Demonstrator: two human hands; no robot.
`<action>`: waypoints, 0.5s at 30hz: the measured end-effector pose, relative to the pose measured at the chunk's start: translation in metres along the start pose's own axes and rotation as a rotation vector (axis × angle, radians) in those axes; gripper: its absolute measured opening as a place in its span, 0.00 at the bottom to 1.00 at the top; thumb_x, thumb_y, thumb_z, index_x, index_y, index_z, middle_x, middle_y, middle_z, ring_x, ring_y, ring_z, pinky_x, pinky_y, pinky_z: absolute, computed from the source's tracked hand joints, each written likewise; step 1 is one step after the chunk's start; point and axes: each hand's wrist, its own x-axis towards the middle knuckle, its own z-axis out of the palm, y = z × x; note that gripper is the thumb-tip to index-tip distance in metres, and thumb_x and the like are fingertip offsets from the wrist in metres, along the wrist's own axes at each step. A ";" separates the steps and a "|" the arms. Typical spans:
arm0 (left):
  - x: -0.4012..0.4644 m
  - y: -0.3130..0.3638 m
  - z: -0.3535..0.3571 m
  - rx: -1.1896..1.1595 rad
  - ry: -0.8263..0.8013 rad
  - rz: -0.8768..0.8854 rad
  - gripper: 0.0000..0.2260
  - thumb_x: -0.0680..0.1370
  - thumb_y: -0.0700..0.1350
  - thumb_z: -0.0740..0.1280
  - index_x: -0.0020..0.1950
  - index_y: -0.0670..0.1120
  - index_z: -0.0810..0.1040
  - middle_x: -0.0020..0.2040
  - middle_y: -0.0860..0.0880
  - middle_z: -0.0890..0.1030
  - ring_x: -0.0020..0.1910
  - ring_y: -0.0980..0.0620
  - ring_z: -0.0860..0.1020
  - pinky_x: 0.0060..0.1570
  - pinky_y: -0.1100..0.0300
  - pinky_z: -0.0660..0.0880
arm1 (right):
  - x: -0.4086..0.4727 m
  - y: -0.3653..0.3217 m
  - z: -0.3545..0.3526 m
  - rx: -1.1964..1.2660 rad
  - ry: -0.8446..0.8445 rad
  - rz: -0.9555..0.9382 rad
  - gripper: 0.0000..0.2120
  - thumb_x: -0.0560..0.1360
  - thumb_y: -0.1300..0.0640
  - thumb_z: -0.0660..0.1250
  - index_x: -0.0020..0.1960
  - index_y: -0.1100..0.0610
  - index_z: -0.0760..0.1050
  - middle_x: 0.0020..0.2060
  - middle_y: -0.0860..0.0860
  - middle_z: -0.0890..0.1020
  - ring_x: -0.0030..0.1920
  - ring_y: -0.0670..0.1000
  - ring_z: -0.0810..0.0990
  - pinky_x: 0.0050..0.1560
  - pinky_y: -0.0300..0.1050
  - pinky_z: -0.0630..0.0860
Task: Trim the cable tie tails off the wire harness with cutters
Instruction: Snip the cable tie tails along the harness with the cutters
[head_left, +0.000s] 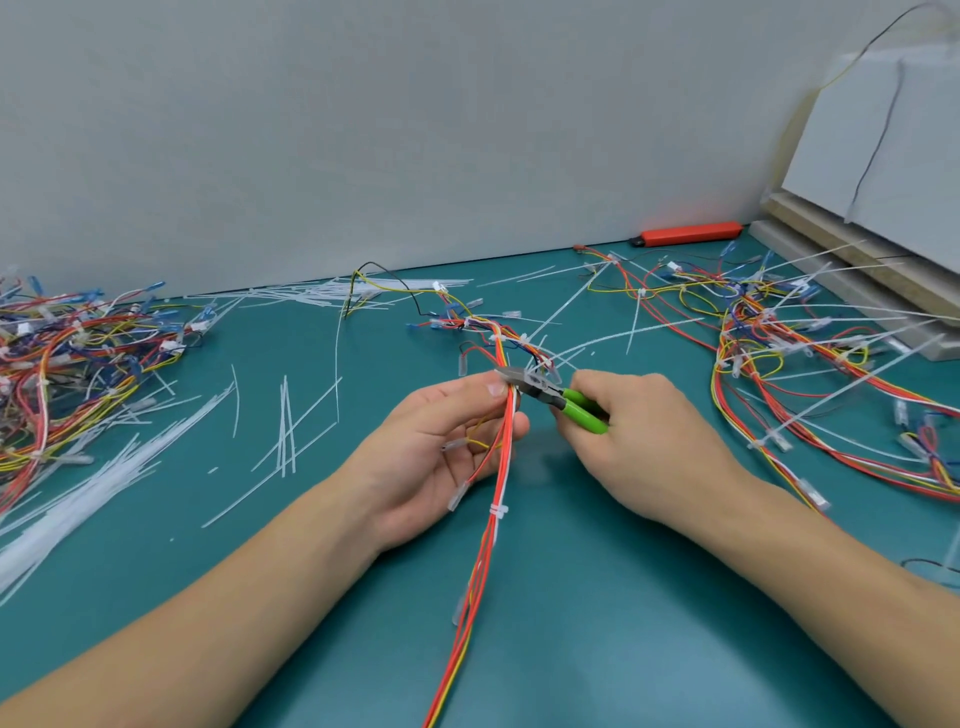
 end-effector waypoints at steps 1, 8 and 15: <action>0.000 0.000 0.000 0.004 -0.004 0.001 0.10 0.76 0.42 0.71 0.56 0.42 0.83 0.44 0.47 0.80 0.39 0.54 0.83 0.37 0.63 0.78 | -0.001 0.001 0.000 0.005 -0.005 -0.002 0.14 0.77 0.47 0.66 0.38 0.50 0.67 0.26 0.50 0.72 0.30 0.55 0.71 0.29 0.47 0.66; 0.000 0.001 0.001 -0.006 0.005 -0.009 0.08 0.75 0.42 0.70 0.52 0.42 0.84 0.41 0.46 0.81 0.37 0.54 0.83 0.34 0.62 0.78 | 0.000 0.001 0.001 0.095 0.001 -0.119 0.04 0.78 0.45 0.69 0.49 0.44 0.77 0.38 0.41 0.78 0.43 0.45 0.75 0.43 0.46 0.71; 0.001 0.002 0.002 -0.036 -0.012 -0.025 0.07 0.76 0.41 0.70 0.51 0.41 0.82 0.39 0.46 0.81 0.36 0.53 0.83 0.33 0.62 0.78 | -0.001 0.000 0.004 0.096 0.020 -0.124 0.08 0.77 0.48 0.70 0.56 0.44 0.79 0.46 0.39 0.81 0.51 0.46 0.76 0.53 0.43 0.72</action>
